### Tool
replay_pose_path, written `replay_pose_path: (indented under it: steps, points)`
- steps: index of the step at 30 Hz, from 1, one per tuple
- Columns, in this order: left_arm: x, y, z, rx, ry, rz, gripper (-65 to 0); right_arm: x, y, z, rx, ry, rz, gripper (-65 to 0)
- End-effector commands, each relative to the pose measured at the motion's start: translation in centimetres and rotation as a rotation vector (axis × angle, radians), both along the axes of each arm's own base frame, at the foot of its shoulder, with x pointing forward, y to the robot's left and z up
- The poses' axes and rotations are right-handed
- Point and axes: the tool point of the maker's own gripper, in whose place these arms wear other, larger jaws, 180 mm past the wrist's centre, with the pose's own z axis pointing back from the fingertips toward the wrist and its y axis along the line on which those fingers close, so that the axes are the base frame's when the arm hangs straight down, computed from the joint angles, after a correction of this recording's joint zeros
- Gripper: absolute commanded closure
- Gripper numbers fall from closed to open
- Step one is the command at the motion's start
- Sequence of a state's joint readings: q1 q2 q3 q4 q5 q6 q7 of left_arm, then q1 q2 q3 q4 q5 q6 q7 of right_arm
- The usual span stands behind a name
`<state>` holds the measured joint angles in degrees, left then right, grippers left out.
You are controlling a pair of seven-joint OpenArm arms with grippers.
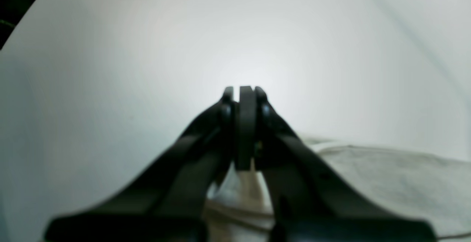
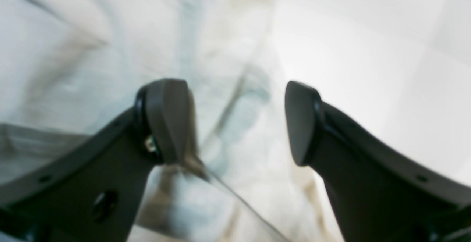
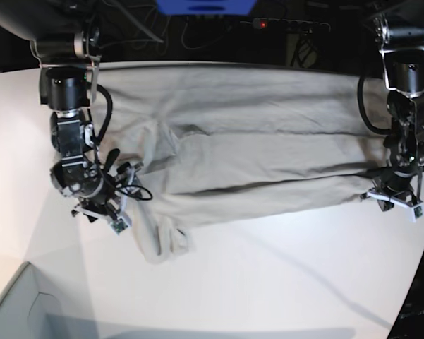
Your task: Layout the t-shirt on the table in an organized manner, then fold the t-shirt properly
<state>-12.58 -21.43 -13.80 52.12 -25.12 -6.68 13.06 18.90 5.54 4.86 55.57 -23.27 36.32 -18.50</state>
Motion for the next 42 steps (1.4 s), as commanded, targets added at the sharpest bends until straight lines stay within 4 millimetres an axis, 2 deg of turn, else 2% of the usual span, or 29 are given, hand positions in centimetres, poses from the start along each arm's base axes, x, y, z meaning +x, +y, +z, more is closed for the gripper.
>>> replay_pose_path:
  steps: [1, 6, 12, 20, 32, 34, 42]
  points:
    - [1.3, 0.9, 2.3, 0.024, -0.065, 0.005, -0.2, 0.8, 0.6, 1.4, 0.028, -0.035, 0.038, -38.7]
    - [1.3, 1.0, 2.3, 0.023, -0.064, 0.007, -0.2, -0.1, 2.3, 1.3, 0.053, -0.037, 0.063, -35.7]
    - [1.3, 1.0, 2.3, 0.023, -0.064, 0.007, -0.2, -0.3, 2.3, 1.1, 0.055, -0.031, 0.063, -35.8]
    - [1.3, 1.0, 2.3, 0.023, -0.066, 0.007, -0.2, 0.6, -0.5, 2.0, 0.081, -0.055, -0.039, -35.8]
    - [1.3, 0.9, 2.3, 0.022, -0.065, 0.006, -0.2, -0.4, -0.3, 0.9, 0.082, -0.028, -0.035, -35.6]
    - [1.3, 0.9, 2.3, 0.022, -0.065, 0.006, -0.2, -1.0, 0.0, -0.2, 0.094, 0.009, -0.036, -35.5]
    - [1.4, 0.8, 2.3, 0.023, -0.066, 0.004, -0.2, -0.7, -0.1, -1.1, 0.11, 0.047, -0.044, -33.5]
